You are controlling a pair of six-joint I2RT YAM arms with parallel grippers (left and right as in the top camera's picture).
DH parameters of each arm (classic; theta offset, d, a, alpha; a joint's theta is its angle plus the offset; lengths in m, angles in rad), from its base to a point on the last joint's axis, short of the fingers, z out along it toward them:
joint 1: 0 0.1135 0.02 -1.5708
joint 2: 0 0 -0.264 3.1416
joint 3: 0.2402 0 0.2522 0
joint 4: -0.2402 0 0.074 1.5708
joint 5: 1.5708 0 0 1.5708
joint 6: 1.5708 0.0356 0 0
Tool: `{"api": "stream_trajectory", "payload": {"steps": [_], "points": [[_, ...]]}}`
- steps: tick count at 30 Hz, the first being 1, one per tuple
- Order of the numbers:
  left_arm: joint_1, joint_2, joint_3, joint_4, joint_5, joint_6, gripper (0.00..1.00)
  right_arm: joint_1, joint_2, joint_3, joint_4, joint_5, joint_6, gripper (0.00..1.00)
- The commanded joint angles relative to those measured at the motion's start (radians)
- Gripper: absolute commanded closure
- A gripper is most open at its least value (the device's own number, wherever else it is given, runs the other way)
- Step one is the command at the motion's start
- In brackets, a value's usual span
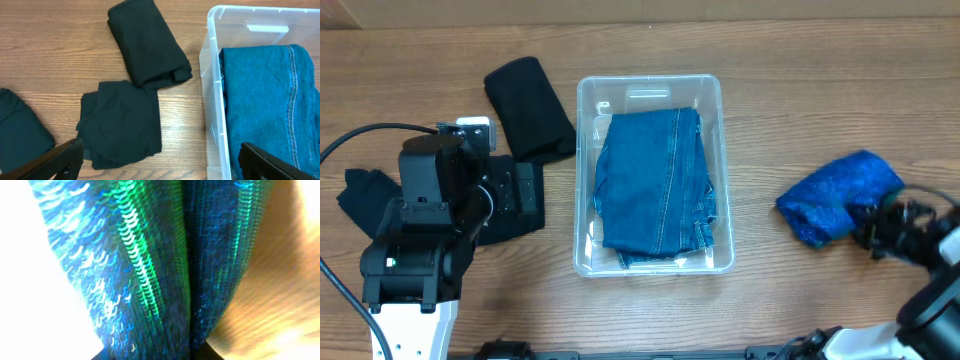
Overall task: Pack container
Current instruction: 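Carry the sparkly blue fabric into the container over the jeans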
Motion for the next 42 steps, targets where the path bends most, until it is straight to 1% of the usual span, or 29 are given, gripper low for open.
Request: {"api": "stream_trajectory", "payload": {"steps": [1, 4, 6, 9, 11, 12, 15, 18, 22, 24, 27, 32, 35, 38, 42], "points": [[-0.006, 0.003, 0.021, 0.007, -0.013, 0.017, 0.0, 0.135, -0.146, 0.226, -0.122, -0.028, -0.128, 0.94], [-0.006, 0.003, 0.021, 0.007, -0.013, 0.017, 0.0, 0.235, -0.199, 0.376, -0.255, -0.027, -0.205, 0.96], [-0.006, 0.003, 0.021, 0.008, -0.013, 0.017, 0.0, 0.346, -0.237, 0.506, -0.362, -0.028, -0.255, 0.96], [-0.006, 0.003, 0.021, 0.008, -0.013, 0.017, 0.0, 0.48, -0.268, 0.602, -0.42, -0.03, -0.262, 0.96], [-0.006, 0.003, 0.021, 0.008, -0.013, 0.017, 0.0, 0.57, -0.286, 0.623, -0.428, -0.06, -0.262, 0.96], [-0.006, 0.003, 0.021, 0.008, -0.013, 0.017, 0.0, 0.639, -0.293, 0.623, -0.436, -0.088, -0.267, 0.96], [-0.006, 0.003, 0.021, 0.008, -0.013, 0.017, 0.0, 0.761, -0.288, 0.623, -0.478, -0.138, -0.335, 0.96], [-0.006, 0.003, 0.021, 0.008, -0.013, 0.017, 0.0, 0.896, -0.277, 0.623, -0.511, -0.132, -0.396, 0.96], [-0.006, 0.003, 0.021, 0.008, -0.013, 0.017, 0.0, 1.028, -0.256, 0.623, -0.505, -0.121, -0.399, 0.96], [-0.006, 0.003, 0.021, 0.008, -0.013, 0.017, 0.0, 1.086, -0.243, 0.623, -0.501, -0.089, -0.357, 0.96], [-0.006, 0.003, 0.021, 0.008, -0.013, 0.017, 0.0, 1.145, -0.216, 0.623, -0.464, -0.043, -0.252, 0.96], [-0.006, 0.003, 0.021, 0.007, -0.013, 0.016, 0.0, 1.209, -0.167, 0.614, -0.326, 0.058, -0.004, 0.96], [-0.006, 0.003, 0.021, 0.005, -0.013, 0.017, 0.0, 1.223, -0.151, 0.59, -0.267, 0.087, 0.116, 0.96], [-0.006, 0.003, 0.021, 0.003, -0.013, 0.017, 0.0, 1.225, -0.148, 0.543, -0.219, 0.087, 0.194, 0.96], [-0.006, 0.003, 0.021, 0.005, -0.013, 0.017, 0.0, 1.225, -0.147, 0.484, -0.172, 0.102, 0.243, 0.96]]}}
